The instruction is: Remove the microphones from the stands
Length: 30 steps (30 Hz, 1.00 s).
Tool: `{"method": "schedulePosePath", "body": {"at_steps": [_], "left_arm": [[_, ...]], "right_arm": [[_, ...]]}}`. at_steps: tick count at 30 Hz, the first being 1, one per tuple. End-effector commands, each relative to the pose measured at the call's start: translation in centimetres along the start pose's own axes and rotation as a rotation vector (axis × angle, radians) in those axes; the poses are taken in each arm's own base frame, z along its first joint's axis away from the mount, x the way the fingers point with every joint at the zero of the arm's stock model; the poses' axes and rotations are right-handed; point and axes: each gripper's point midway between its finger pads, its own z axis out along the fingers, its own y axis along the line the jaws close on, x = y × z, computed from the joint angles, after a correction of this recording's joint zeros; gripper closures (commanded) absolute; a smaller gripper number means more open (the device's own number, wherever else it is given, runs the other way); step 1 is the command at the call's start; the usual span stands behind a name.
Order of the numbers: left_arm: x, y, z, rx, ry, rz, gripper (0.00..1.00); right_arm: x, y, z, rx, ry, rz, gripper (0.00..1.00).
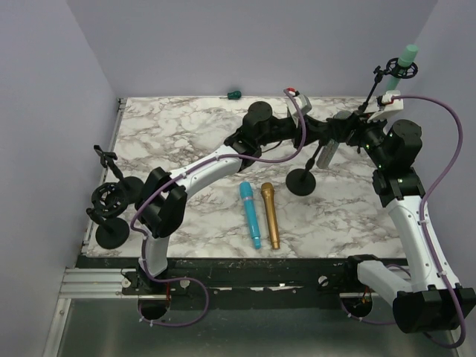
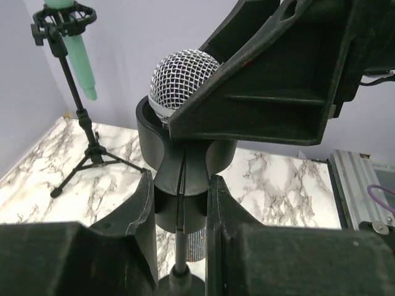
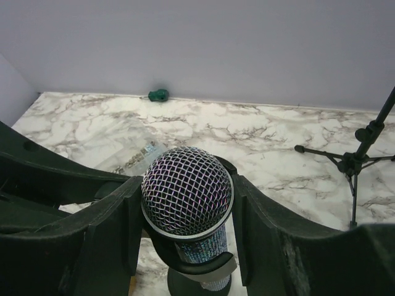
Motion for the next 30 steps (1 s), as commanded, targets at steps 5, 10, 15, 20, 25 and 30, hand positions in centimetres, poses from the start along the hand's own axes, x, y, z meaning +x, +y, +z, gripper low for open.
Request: {"method": "schedulePosePath", "body": {"at_steps": [5,10,15,20,25,30], "left_arm": [[0.9,-0.8,-0.3,0.011,0.036,-0.038,1.0],[1.7,-1.0,-0.5,0.008,0.055,-0.058,1.0],[2.5,-1.4,-0.8,0.019,0.073,-0.082,1.0],[2.8,-1.4,-0.8,0.016,0.084,-0.094,1.0],[3.1,-1.3,-0.8,0.013,0.095,-0.102,1.0],[2.8,-0.9,-0.4,-0.002,0.103,-0.13,0.93]], "right_arm": [[-2.0,1.1,-0.2,-0.005,0.005,0.077,0.68],[-6.0,1.1,-0.4,0.019,-0.061,0.072,0.73],[-10.8,1.4,-0.5,0.028,-0.152,0.049,0.78],[-14.9,2.3,-0.7,0.0,-0.216,0.027,0.8],[-20.3,3.0,-2.7,0.01,-0.329,-0.004,0.81],[-23.3,4.8,-4.6,-0.05,-0.383,0.002,0.84]]}}
